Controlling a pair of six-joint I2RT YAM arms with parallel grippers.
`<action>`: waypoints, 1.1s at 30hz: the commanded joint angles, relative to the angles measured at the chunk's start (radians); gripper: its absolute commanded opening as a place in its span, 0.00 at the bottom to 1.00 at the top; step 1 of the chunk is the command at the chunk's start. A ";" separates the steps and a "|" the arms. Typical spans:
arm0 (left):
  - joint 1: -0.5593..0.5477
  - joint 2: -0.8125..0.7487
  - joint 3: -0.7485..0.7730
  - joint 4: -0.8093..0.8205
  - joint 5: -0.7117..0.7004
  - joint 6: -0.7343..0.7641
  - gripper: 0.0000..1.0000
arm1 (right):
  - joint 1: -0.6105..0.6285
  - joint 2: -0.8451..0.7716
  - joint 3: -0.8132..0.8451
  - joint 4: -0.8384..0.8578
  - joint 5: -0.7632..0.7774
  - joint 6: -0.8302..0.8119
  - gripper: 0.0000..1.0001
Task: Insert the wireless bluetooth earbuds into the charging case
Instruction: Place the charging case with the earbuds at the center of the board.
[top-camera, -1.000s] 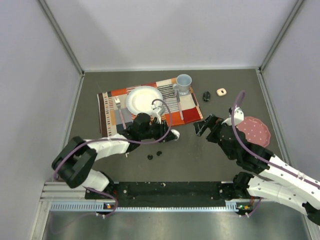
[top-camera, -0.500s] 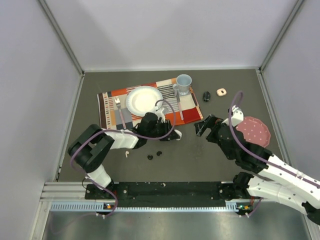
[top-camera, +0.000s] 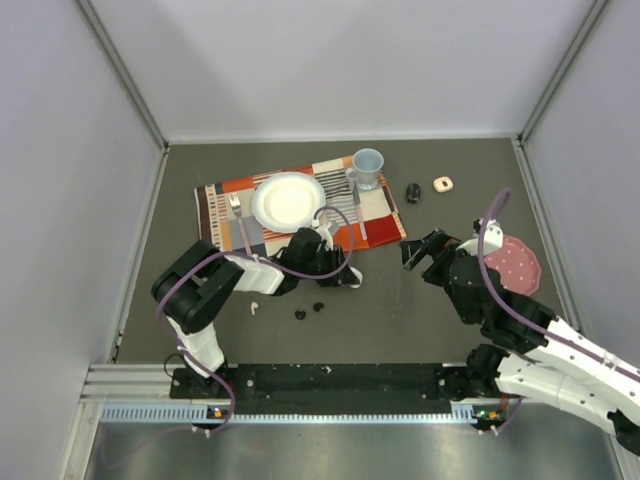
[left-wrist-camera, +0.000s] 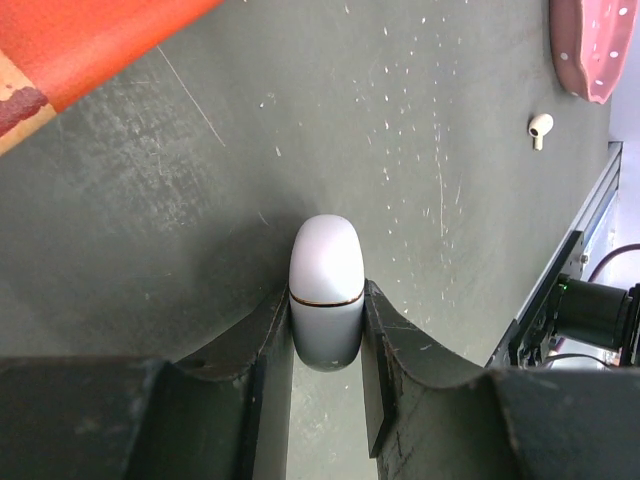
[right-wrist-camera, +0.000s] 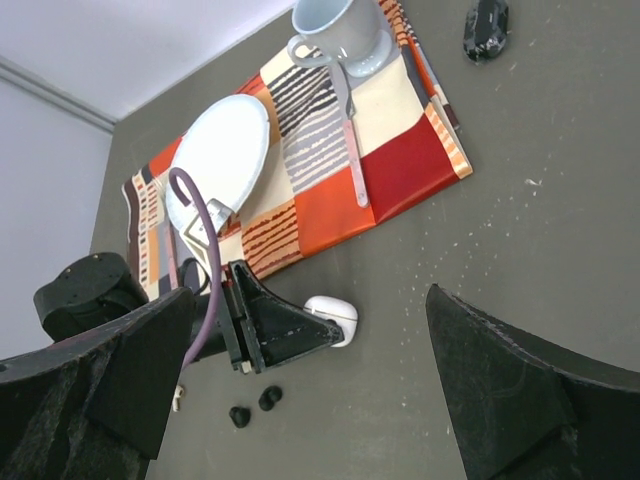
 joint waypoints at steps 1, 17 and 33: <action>-0.005 -0.016 0.032 -0.024 -0.003 0.008 0.30 | -0.007 -0.041 -0.020 0.008 0.055 0.026 0.99; -0.005 -0.075 0.029 -0.162 -0.095 0.069 0.59 | -0.006 -0.056 -0.038 0.008 0.053 0.002 0.99; -0.020 -0.387 0.029 -0.360 -0.341 0.216 0.68 | -0.199 0.068 0.023 -0.040 -0.014 -0.011 0.99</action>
